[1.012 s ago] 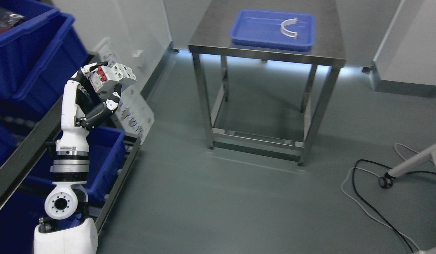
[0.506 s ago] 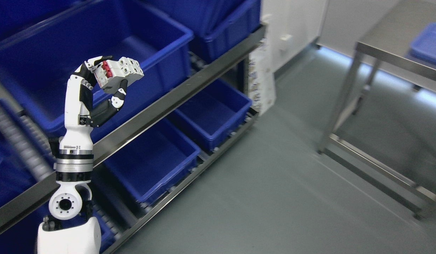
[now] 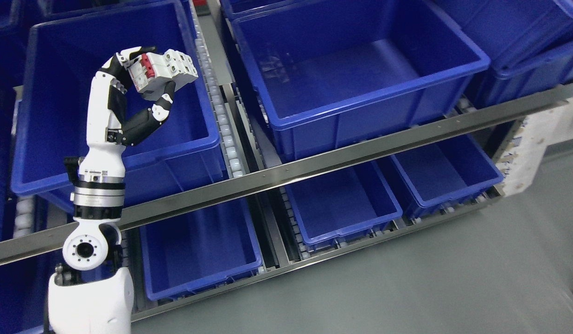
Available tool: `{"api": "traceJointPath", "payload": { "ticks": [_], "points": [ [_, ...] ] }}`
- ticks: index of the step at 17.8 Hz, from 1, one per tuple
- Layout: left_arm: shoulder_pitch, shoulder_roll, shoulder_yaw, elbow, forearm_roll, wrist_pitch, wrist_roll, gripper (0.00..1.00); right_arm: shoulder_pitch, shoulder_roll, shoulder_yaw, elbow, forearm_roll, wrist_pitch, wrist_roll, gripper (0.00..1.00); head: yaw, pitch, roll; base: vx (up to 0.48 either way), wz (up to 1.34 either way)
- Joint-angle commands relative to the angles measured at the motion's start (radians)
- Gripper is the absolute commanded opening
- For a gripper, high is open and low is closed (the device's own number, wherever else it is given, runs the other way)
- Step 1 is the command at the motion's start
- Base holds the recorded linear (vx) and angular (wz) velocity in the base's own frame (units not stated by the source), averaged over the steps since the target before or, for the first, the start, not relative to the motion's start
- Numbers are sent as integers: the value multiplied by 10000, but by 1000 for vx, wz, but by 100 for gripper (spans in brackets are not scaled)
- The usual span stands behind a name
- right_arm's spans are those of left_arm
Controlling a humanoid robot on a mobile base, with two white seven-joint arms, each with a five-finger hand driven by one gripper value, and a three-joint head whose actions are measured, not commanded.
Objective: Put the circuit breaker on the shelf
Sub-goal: 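Lower the left hand with the breaker into the upper blue bin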
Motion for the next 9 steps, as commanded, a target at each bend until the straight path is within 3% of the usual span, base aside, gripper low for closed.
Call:
{"api": "traceJointPath", "payload": {
  "ticks": [1,3,9],
  "points": [
    [-738,1223,-109,793,-122,416,-67,16,2,-175,199,0,2,312,-2,100,0,0,0,113,517],
    [-1123,1670,-171,1347,-412,476,-373,16,2,-175,199,0,2,312,13,100,0,0,0,112,419],
    [-3008,2423,-553,4090,-3126,707,-2122,16,2,-175,199,0,2,297,-2,100,0,0,0,128,245]
  ]
}}
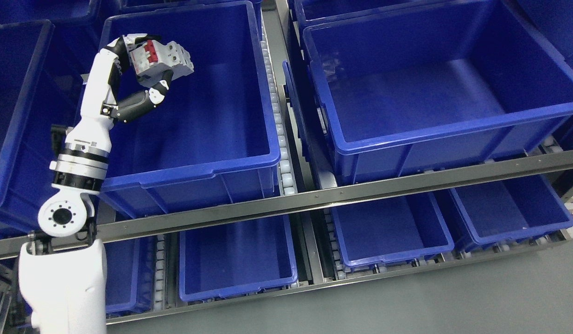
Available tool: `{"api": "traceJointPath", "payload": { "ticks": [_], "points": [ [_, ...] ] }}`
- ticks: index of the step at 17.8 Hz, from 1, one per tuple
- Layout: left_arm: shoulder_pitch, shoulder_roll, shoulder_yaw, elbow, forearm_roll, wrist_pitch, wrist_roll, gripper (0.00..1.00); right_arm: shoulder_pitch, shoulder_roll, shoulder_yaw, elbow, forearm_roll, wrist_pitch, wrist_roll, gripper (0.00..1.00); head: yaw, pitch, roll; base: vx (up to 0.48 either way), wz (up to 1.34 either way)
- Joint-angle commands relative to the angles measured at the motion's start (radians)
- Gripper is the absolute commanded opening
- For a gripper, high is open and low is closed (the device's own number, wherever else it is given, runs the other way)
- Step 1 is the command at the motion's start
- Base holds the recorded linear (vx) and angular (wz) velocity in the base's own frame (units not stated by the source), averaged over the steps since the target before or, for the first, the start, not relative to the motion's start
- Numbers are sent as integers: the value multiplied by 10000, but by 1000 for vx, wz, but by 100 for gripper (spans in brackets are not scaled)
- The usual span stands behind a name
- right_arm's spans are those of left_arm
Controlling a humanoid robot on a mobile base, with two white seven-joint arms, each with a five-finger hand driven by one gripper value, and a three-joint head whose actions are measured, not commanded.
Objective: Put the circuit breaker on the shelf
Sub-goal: 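Lower the left hand with the breaker into the upper blue bin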
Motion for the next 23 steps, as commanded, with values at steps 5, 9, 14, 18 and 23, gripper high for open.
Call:
{"api": "traceJointPath", "payload": {
  "ticks": [5,9,14,18,23],
  "points": [
    [-3260,1211,-1716,6034,-3266,38,-712,19,1,-175,199,0,2,312,55,100,0,0,0,118,15],
    [-4121,920,-2362,8457,-3820,23,-682,20,1,-175,199,0,2,312,40,100,0,0,0,93,-92],
    [-4581,597,-2378,9842,-4295,23,-605,20,1,-175,199,0,2,312,40,100,0,0,0,57,-65],
    [-4889,658,-2378,10227,-4327,23,-605,24,1,-175,199,0,2,312,55,100,0,0,0,26,-51],
    [-4966,720,-2393,10303,-4342,38,-575,49,1,-175,199,0,2,312,55,100,0,0,0,5,-7]
  ]
}}
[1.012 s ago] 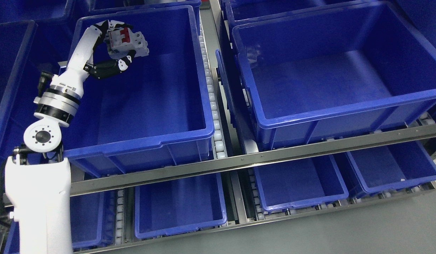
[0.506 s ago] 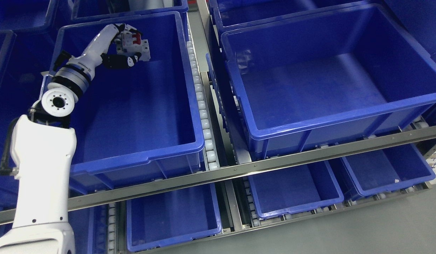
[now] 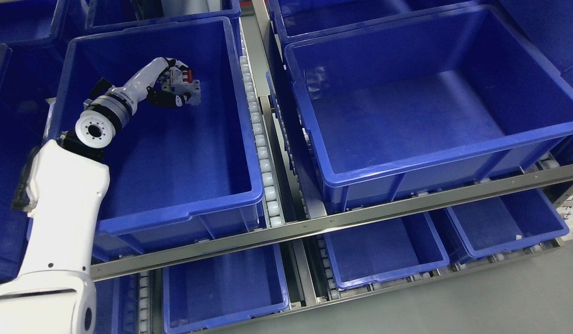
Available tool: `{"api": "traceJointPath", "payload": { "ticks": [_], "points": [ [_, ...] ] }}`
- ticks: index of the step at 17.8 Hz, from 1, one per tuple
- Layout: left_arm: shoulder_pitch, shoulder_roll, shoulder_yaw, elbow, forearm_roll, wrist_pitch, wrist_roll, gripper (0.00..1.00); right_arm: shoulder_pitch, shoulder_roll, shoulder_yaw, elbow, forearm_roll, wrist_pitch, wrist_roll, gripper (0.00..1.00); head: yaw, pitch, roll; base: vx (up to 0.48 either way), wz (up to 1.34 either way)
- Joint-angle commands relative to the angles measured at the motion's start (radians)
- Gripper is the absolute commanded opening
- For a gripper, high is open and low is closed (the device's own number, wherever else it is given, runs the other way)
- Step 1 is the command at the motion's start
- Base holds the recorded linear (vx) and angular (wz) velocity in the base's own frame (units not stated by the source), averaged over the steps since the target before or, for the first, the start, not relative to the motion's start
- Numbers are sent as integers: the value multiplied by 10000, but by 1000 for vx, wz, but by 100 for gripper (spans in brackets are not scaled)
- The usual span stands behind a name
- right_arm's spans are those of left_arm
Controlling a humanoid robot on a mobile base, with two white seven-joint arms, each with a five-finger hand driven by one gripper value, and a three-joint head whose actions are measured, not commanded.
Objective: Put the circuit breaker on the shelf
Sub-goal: 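Lower the left hand with the breaker into the upper blue bin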
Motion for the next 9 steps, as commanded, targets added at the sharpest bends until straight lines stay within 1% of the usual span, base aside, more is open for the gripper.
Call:
{"api": "traceJointPath", "payload": {
  "ticks": [1,2,3,6,9],
  "points": [
    [-278,48,-364,1912,-128,43,109,58,0,-175,199,0,1,312,-4,100,0,0,0,0,0],
    [-308,48,-364,1973,-128,104,276,69,0,-175,199,0,1,312,-4,100,0,0,0,0,0],
    [-400,48,-364,2050,-112,105,384,77,0,-175,199,0,1,312,-4,100,0,0,0,0,0],
    [-462,139,-334,2097,-112,105,538,88,0,-175,199,0,1,312,-19,100,0,0,0,-3,9],
    [-462,186,-334,2081,-112,89,983,99,0,-175,199,0,1,312,-19,100,0,0,0,-8,0]
  ]
}}
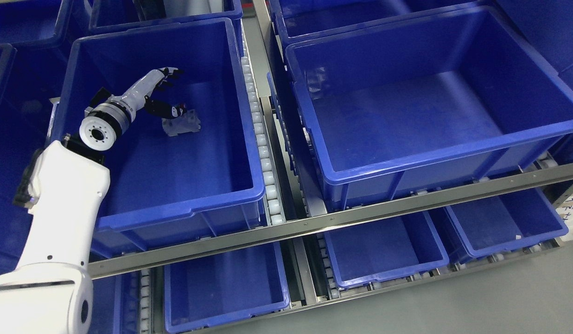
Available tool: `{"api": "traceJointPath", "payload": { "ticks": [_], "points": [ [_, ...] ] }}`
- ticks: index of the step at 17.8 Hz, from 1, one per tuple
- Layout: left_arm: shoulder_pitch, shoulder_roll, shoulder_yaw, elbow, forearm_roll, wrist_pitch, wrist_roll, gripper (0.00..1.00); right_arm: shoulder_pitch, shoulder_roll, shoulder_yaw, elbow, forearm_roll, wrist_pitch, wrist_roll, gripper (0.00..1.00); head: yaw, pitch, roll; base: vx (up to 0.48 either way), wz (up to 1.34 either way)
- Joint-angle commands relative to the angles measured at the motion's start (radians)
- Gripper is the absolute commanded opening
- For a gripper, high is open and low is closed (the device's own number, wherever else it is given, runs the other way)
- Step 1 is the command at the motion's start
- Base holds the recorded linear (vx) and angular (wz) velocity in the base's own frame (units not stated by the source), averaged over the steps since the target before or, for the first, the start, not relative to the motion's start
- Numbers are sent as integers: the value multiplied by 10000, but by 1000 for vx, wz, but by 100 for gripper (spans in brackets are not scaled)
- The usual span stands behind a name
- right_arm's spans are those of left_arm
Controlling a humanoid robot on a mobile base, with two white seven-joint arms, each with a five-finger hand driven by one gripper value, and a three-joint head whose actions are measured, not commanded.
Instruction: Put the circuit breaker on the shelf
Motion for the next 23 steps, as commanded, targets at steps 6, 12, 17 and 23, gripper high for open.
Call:
{"api": "traceJointPath", "payload": {
  "ticks": [6,12,17,23],
  "points": [
    [-484,-646,2859,-969,899,33,1765,100,2,-175,199,0,1,312,10,100,0,0,0,-74,6],
    [848,-1903,5232,-6377,3325,1362,1845,100,2,-175,199,0,1,312,-5,100,0,-1,0,-158,18],
    [3223,-1903,4681,-9836,3727,1981,1891,100,2,-175,199,0,1,312,-5,100,0,-1,0,-184,-10],
    [4624,-1903,4036,-10868,3727,2012,2228,100,2,-175,199,0,1,312,10,100,0,-1,0,-140,-49]
  ]
}}
